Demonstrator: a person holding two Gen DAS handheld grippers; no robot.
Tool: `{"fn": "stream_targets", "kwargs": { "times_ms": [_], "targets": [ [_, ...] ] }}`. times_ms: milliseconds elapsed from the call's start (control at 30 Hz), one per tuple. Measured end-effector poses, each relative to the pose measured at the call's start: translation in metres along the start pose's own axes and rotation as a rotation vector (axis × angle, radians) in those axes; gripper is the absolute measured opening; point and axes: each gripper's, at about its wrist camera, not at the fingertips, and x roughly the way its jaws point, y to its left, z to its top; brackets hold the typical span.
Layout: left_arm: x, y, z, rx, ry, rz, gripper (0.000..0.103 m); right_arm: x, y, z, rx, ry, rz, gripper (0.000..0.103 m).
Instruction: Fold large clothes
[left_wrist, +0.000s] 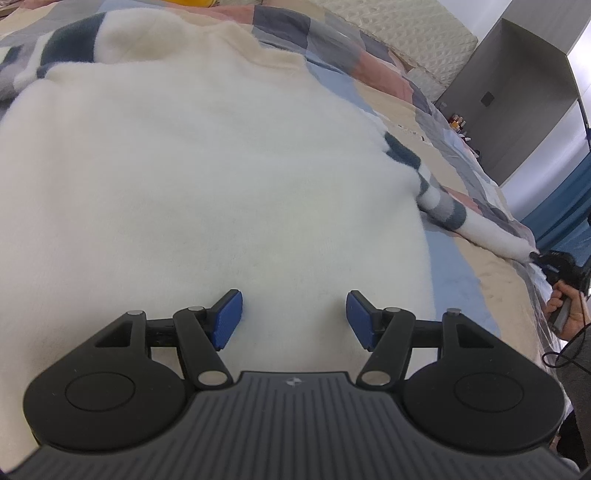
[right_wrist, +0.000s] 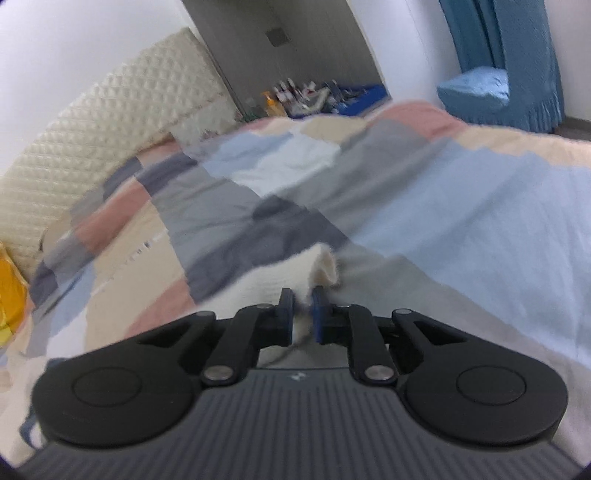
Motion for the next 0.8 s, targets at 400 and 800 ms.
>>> {"fn": "stream_targets", "kwargs": {
  "times_ms": [400, 800],
  "targets": [
    [-0.003, -0.003, -0.002, 0.013, -0.001, -0.006, 0.068, -0.054, 0.04, 0.036, 0.03, -0.112, -0.081, 0.007],
    [-0.01, 0.004, 0.003, 0.001, -0.015, -0.018, 0.068, 0.005, 0.005, -0.015, 0.052, 0.01, -0.321, 0.008]
  ]
}}
